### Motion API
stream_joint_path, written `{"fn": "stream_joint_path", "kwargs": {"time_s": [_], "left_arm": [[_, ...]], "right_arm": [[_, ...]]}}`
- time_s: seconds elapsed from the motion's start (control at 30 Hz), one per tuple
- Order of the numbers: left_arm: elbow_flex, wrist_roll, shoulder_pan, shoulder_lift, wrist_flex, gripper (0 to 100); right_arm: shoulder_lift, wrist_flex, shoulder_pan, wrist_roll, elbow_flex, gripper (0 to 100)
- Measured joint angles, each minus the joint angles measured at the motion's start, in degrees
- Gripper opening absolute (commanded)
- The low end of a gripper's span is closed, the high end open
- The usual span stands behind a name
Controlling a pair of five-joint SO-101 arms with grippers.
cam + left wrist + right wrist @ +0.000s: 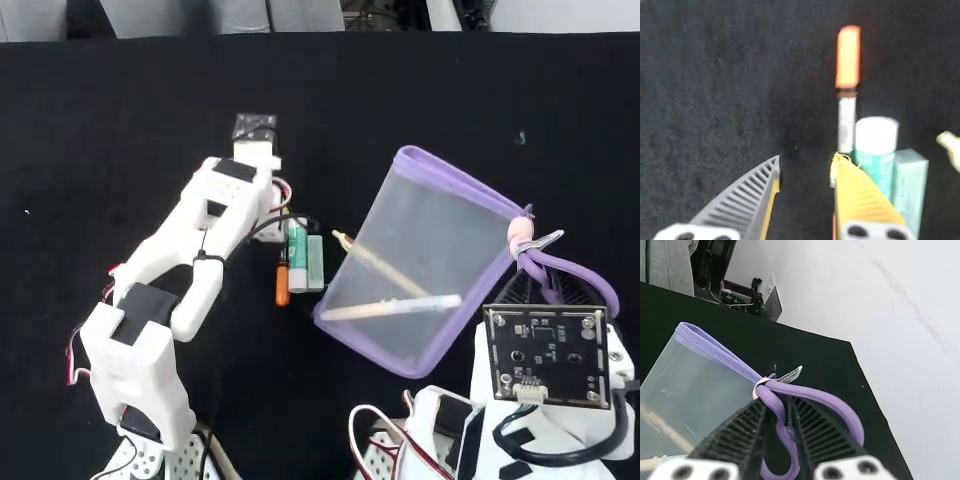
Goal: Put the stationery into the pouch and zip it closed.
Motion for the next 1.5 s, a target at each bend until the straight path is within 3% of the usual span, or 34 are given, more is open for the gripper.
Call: {"fn": "stream_joint_path", "kwargs": {"time_s": [0.43, 0.6, 0.93, 1.13, 1.5], "left_arm": [[-1.8, 2.6, 0.1, 1.6, -17.5, 17], [-2.2, 2.8, 0.0, 4.9, -19.3, 17], [-24.3, 3.2, 0.2, 20.3, -3.3, 16], [-41.8, 3.1, 1.8, 30.5, 8.1, 3], [-66.5, 2.2, 3.3, 43.7, 21.5, 3]], "right_arm": [[0.0, 0.0, 0.0, 0.0, 1.9, 1.1], [0.0, 0.0, 0.0, 0.0, 2.3, 1.1], [0.0, 0.0, 0.0, 0.0, 2.3, 1.1], [0.0, 0.0, 0.0, 0.0, 2.3, 1.1], [0.0, 0.0, 0.0, 0.0, 2.3, 1.1]]}}
